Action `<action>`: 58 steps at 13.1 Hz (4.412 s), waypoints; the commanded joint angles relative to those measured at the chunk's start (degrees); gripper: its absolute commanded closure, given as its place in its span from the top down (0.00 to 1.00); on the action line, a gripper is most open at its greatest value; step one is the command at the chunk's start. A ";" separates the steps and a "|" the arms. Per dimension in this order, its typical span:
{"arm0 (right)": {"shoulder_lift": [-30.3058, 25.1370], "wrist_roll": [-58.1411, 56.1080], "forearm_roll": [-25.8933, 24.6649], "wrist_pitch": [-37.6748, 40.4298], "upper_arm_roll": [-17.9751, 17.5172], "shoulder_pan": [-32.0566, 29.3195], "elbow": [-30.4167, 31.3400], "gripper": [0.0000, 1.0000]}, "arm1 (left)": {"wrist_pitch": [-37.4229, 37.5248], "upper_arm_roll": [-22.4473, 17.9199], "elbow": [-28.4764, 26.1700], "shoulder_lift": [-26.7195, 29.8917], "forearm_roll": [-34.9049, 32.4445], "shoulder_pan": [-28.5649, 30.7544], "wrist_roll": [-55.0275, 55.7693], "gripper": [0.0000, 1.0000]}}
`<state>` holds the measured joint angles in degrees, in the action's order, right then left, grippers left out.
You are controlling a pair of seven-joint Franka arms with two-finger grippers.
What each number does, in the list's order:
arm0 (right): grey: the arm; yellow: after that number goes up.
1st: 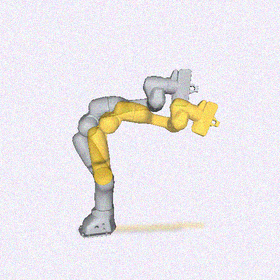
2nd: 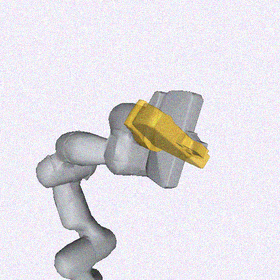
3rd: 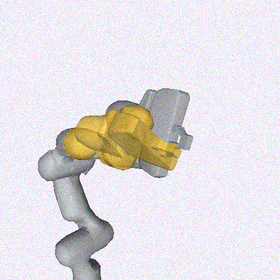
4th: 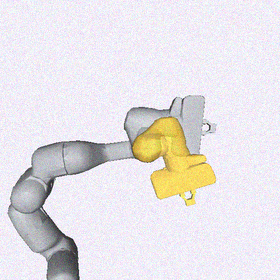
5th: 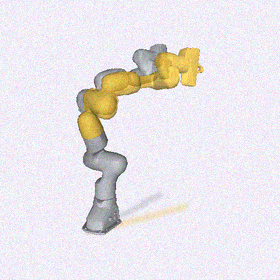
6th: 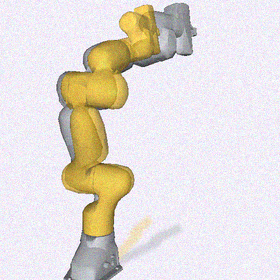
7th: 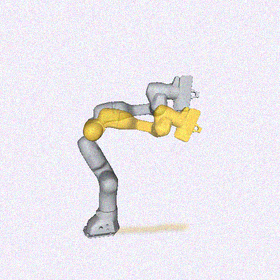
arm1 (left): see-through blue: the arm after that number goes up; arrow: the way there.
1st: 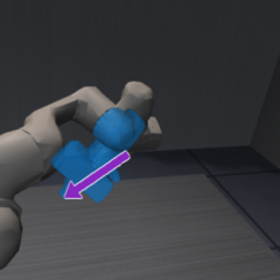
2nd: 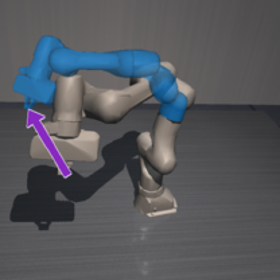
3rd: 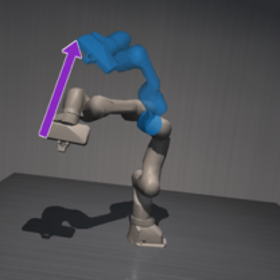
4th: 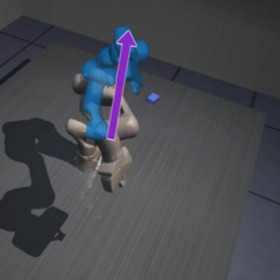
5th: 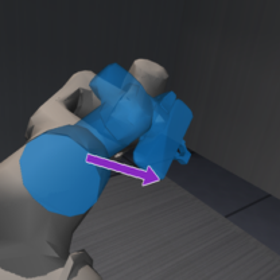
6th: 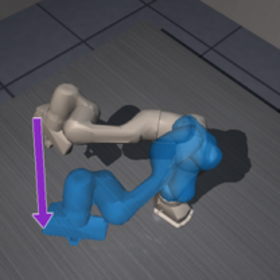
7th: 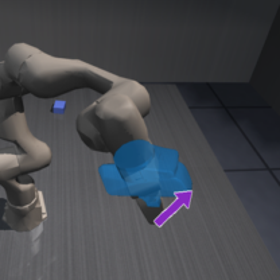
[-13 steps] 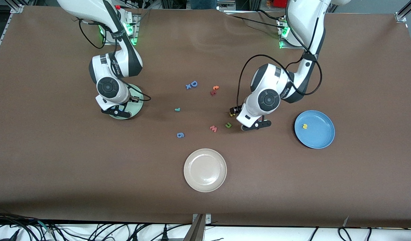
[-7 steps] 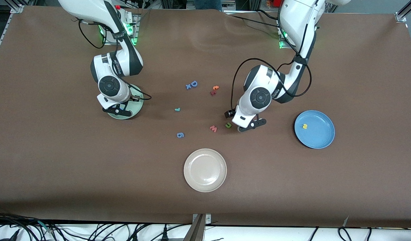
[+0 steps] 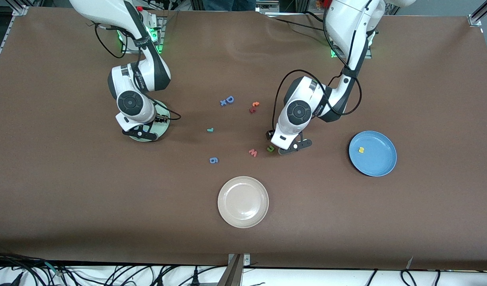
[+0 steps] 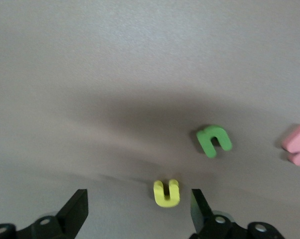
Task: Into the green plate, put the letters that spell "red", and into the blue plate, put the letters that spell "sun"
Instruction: 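Grasp the yellow u and teal piece with the left and right grippers, then drop the yellow u on the blue plate while the right gripper carries, then release the teal piece onto the green plate and raise the right gripper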
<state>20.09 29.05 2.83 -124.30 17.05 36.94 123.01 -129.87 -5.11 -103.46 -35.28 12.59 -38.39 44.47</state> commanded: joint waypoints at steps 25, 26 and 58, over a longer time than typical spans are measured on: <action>18.14 45.92 12.82 -7.53 -2.64 14.57 -19.83 0.46 | -4.10 0.10 -2.09 0.20 -3.80 1.89 -4.50 0.00; 18.05 45.92 12.82 -7.44 -2.64 14.57 -19.65 0.46 | -1.90 0.10 -2.10 1.43 -3.36 4.44 -10.31 0.00; 9.00 -4.00 12.90 12.16 19.95 9.73 -12.01 1.00 | 7.17 -0.97 -1.66 7.86 -3.53 14.85 -48.65 1.00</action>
<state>29.69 26.07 14.80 -112.19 36.99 46.69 110.69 -123.46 -8.01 -104.93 -28.32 10.77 -22.28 -11.95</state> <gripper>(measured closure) 0.414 0.000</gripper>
